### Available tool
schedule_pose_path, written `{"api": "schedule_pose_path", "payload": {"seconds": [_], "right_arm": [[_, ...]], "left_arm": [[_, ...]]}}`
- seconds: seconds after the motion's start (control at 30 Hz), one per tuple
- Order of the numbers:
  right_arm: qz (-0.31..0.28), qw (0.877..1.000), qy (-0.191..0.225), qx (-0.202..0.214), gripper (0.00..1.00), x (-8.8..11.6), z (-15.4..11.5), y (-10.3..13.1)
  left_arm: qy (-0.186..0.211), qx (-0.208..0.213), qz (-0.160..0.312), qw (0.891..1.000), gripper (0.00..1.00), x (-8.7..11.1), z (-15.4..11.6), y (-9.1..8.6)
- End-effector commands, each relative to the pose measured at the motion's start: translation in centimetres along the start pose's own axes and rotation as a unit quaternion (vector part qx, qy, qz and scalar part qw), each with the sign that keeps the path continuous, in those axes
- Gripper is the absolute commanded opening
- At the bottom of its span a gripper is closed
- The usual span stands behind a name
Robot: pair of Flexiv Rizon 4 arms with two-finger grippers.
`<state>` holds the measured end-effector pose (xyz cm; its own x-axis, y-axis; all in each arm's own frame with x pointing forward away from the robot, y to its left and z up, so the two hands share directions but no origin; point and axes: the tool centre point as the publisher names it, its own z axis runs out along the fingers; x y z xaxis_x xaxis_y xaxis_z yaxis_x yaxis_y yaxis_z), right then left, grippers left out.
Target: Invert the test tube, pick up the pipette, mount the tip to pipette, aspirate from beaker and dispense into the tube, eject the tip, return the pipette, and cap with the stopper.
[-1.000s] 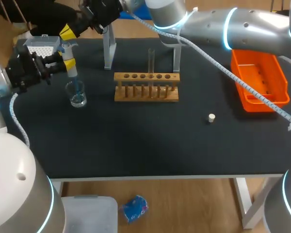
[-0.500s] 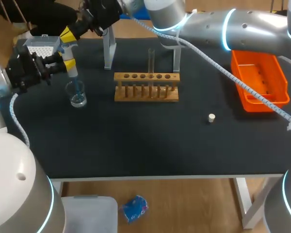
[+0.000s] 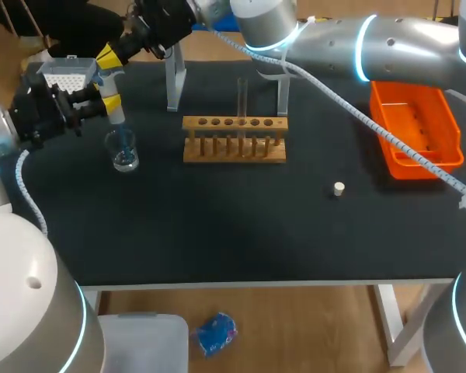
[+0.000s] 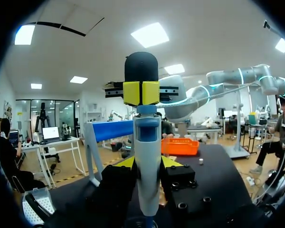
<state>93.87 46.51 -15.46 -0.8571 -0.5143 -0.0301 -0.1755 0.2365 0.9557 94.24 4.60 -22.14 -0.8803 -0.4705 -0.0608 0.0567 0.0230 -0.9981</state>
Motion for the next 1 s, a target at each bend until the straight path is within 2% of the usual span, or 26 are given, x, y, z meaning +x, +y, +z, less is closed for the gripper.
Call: {"api": "schedule_pose_path", "payload": {"seconds": [0.03,0.6,0.87,0.9,0.93,1.0], "right_arm": [[-0.004,1.0,0.0,0.004,0.0,-0.2,-0.2,0.1],[-0.031,0.999,-0.009,0.021,0.0,-0.2,-1.1,2.7],[-0.036,0.999,-0.02,0.028,0.0,0.9,-2.2,3.4],[-0.033,0.999,-0.021,0.03,0.33,1.1,-2.4,3.4],[-0.031,0.999,-0.022,0.034,0.96,1.4,-2.6,3.3],[-0.027,0.998,-0.031,0.04,1.0,2.1,-3.3,3.3]], "left_arm": [[0.0,0.001,0.001,1.0,0.0,0.0,0.0,-0.4],[0.0,0.001,0.001,1.0,0.0,0.0,0.0,-0.4],[0.0,0.001,0.001,1.0,0.0,0.0,0.0,-0.4],[0.0,0.001,0.001,1.0,0.0,0.0,0.0,-0.4],[0.0,0.001,0.001,1.0,0.0,0.0,0.0,-0.4],[0.0,0.001,0.001,1.0,0.0,0.0,0.0,-0.4]]}}
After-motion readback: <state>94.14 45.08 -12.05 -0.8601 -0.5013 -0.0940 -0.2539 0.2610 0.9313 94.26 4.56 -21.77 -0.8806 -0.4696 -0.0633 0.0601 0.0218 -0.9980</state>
